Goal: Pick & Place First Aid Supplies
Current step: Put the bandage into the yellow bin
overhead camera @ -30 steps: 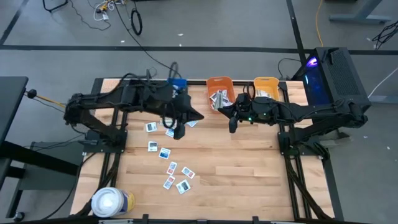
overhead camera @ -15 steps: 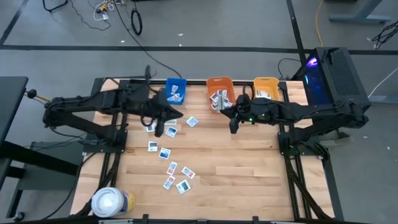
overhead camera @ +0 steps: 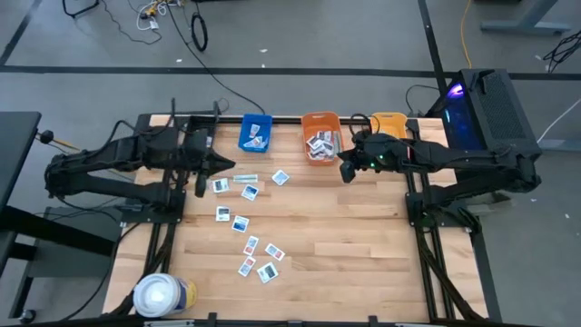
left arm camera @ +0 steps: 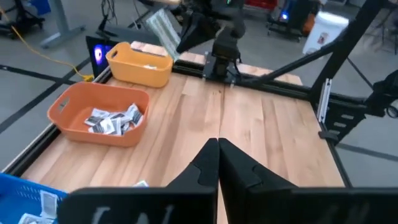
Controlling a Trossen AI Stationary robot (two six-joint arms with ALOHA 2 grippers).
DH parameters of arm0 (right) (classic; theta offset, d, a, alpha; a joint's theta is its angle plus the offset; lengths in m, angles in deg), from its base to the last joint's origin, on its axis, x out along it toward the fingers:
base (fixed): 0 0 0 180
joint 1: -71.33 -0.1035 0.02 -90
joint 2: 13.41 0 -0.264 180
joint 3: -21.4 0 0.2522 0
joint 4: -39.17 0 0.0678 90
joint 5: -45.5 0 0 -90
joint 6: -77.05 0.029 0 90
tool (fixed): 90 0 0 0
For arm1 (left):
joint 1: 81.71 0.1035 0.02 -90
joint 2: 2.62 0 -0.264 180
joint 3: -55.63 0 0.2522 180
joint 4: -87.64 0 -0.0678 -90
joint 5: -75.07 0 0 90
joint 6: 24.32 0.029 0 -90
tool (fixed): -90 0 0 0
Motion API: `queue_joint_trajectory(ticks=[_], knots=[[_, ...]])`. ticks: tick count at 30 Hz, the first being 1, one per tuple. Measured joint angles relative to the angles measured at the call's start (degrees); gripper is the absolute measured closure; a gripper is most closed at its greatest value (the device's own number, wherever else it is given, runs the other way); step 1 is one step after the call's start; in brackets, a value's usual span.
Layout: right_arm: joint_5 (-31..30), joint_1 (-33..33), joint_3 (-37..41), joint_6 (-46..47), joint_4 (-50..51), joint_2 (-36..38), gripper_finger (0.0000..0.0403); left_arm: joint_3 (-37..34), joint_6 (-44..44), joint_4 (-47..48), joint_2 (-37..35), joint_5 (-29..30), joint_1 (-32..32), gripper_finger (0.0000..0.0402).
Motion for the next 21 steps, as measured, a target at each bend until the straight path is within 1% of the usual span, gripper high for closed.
queue_joint_trajectory(ticks=[3,9,14,21], knots=[[0.0,2.6,0.0,1.4,3.2,0.0,0.0402,-1.5,-0.4,-0.1,-2.8,1.0,0.0,0.0398],[0.0,8.3,0.0,4.4,10.9,0.1,0.0402,-1.5,-0.3,0.6,-5.5,2.4,0.0,0.0392],[-0.1,12.8,0.0,5.0,17.2,0.1,0.0402,-1.5,-0.3,1.2,-6.6,2.4,0.0,0.0398],[-3.5,19.2,0.0,5.2,25.5,0.1,0.0402,-1.5,-0.2,1.2,-6.7,4.4,0.0,0.0391]])
